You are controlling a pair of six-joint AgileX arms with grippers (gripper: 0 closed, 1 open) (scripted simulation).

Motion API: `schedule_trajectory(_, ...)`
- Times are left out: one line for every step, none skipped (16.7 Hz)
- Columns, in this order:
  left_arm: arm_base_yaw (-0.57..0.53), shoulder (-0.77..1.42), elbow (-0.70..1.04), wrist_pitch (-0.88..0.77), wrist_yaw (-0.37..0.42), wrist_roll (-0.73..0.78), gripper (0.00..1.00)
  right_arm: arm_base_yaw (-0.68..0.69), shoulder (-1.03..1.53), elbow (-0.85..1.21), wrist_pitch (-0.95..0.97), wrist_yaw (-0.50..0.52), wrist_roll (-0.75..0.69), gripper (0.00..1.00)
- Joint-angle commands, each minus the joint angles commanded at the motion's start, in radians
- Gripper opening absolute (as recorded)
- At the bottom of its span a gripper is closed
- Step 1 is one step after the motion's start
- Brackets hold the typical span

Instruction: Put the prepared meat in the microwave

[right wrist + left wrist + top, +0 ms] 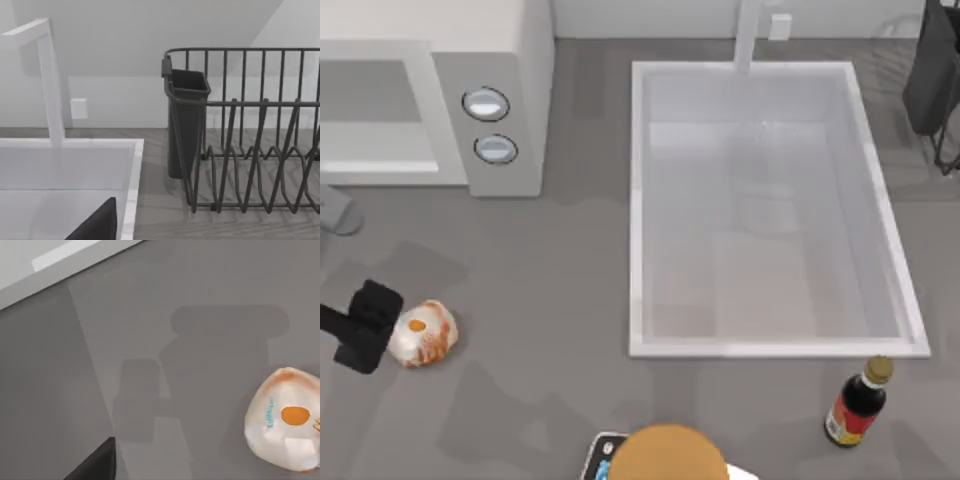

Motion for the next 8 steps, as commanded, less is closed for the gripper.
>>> schedule_trajectory(-0.011,0.106,0.06,-0.054,0.001,0.039,1.0,0.0,0.0,0.0,0.0,0.0,0.0,1.0)
schedule_trajectory(-0.021,0.209,0.12,-0.107,0.001,0.076,1.0,0.0,0.0,0.0,0.0,0.0,0.0,1.0)
schedule_trajectory(-0.031,0.305,0.177,-0.158,0.001,0.113,1.0,0.0,0.0,0.0,0.0,0.0,0.0,1.0)
schedule_trajectory(-0.041,0.395,0.233,-0.207,0.002,0.148,1.0,0.0,0.0,0.0,0.0,0.0,0.0,1.0)
schedule_trajectory(-0.05,0.477,0.286,-0.252,0.001,0.182,1.0,0.0,0.0,0.0,0.0,0.0,0.0,1.0)
schedule_trajectory(-0.058,0.551,0.337,-0.294,0.001,0.214,1.0,0.0,0.0,0.0,0.0,0.0,0.0,1.0)
schedule_trajectory(-0.066,0.618,0.385,-0.333,0.001,0.243,1.0,0.0,0.0,0.0,0.0,0.0,0.0,1.0)
schedule_trajectory(-0.073,0.677,0.429,-0.367,0.0,0.269,1.0,0.0,0.0,0.0,0.0,0.0,0.0,1.0)
